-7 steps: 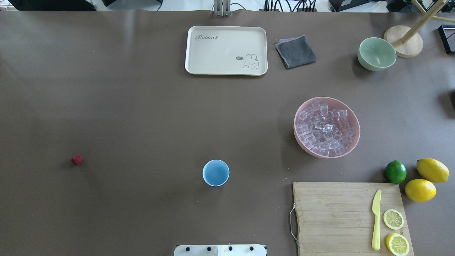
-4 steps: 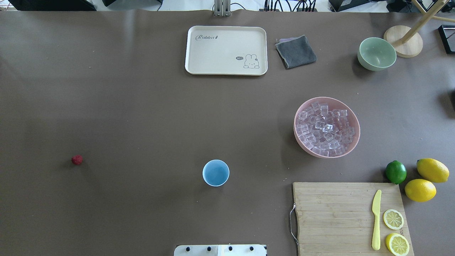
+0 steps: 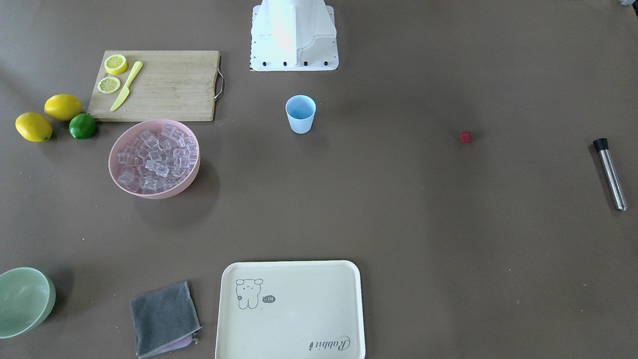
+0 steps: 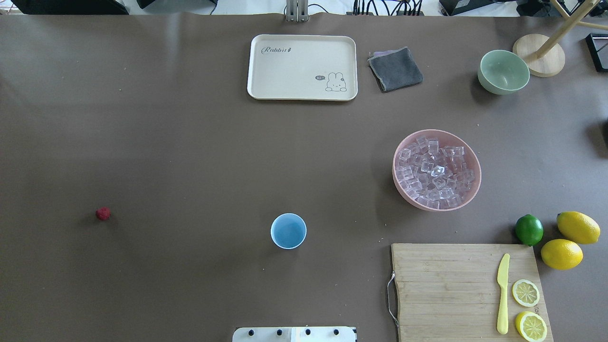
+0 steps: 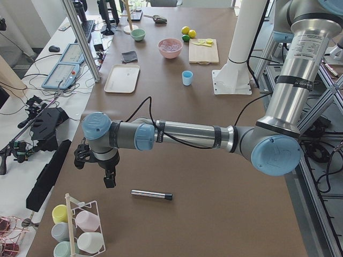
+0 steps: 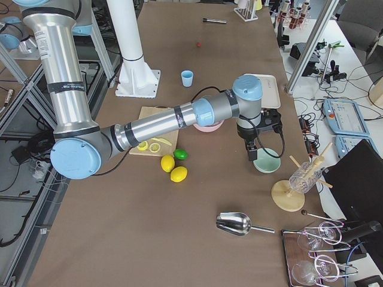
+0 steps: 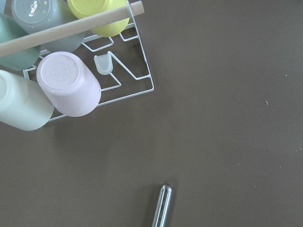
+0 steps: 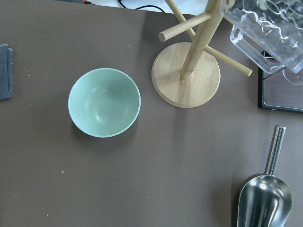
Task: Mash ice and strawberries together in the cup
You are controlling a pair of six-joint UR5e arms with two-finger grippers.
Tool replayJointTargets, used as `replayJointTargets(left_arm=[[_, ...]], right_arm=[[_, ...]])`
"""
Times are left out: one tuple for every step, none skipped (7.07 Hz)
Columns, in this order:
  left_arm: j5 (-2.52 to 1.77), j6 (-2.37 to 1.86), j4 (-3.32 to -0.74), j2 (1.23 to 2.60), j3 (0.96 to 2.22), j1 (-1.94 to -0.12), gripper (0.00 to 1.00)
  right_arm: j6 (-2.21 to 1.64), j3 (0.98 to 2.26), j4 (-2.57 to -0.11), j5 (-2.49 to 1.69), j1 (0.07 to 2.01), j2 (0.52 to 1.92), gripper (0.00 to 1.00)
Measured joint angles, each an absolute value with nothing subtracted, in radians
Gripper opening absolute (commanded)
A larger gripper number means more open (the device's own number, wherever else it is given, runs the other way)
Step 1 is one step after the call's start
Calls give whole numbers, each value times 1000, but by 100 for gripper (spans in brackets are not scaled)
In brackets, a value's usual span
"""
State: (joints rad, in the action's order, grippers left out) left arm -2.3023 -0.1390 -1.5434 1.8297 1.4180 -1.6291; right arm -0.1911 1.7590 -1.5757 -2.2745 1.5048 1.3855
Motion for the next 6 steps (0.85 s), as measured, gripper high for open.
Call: replayJointTargets(left_arm=[[-2302, -138, -1557, 1816, 1438, -1630, 99], [-2302, -139, -1588, 1800, 1452, -1630, 99], [-2305, -140, -1614, 1789, 1463, -1629, 99], [-2306, -141, -1624, 1793, 1468, -1628, 99], [-2306, -142, -1624, 1804, 1470, -1626, 99], [-2306, -142, -1623, 1811, 1472, -1625, 99]], right_arm=[[-191, 1761, -1576, -2272, 1504, 1389, 99], [-196, 1763, -1576, -2272, 1496, 1392, 97], [-214, 1773, -1576, -2273, 1477, 1390, 97], [-255, 1794, -1576, -2276, 1450, 1383, 97], [-316, 1820, -1577, -2278, 1420, 1374, 95], [-386, 1845, -1578, -2278, 1390, 1367, 95]])
